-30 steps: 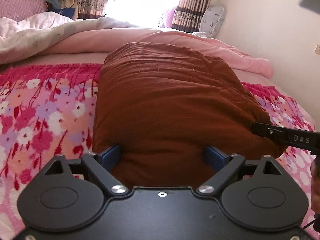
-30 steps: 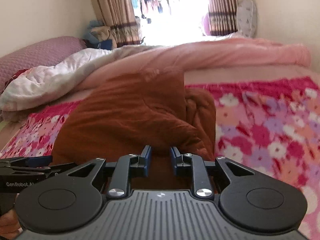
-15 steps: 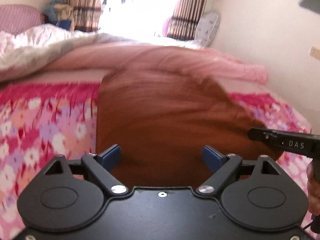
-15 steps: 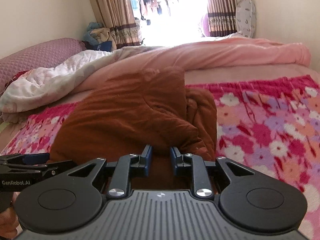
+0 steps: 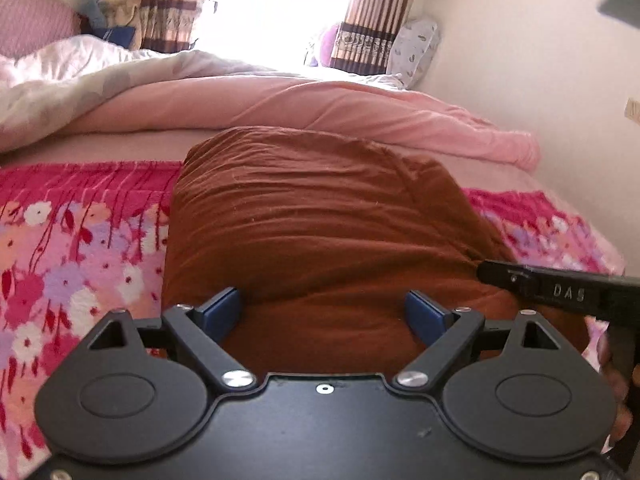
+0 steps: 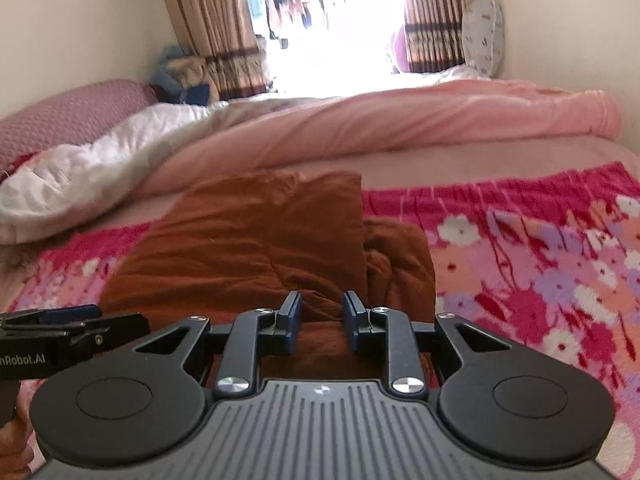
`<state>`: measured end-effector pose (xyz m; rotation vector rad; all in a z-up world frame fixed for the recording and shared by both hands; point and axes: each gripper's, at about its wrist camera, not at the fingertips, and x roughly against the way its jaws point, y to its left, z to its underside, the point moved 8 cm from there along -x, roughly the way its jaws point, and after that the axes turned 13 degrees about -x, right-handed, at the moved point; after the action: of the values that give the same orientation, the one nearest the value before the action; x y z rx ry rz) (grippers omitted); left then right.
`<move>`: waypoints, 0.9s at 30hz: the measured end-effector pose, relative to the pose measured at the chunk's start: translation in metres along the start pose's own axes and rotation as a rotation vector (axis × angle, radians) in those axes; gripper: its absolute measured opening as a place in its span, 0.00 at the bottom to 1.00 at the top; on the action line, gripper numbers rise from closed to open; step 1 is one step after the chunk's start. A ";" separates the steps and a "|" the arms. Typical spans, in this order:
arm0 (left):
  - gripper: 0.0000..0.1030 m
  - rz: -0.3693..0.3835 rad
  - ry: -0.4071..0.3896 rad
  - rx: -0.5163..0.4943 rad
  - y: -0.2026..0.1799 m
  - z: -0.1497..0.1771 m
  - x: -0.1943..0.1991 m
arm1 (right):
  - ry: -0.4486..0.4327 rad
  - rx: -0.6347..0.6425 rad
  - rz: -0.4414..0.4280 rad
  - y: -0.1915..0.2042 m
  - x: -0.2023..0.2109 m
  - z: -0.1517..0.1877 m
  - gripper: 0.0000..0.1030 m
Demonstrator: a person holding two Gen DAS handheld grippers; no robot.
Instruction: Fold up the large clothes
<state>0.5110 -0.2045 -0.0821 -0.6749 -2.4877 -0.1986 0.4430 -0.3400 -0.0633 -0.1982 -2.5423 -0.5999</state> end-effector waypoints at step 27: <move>0.86 0.020 -0.041 0.044 -0.020 0.030 0.073 | -0.088 -0.003 -0.074 0.002 0.074 0.022 0.35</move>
<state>0.4344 -0.1826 -0.0677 -0.6910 -2.5157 -0.1230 0.3695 -0.3268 -0.0416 -0.1350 -2.6432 -0.6364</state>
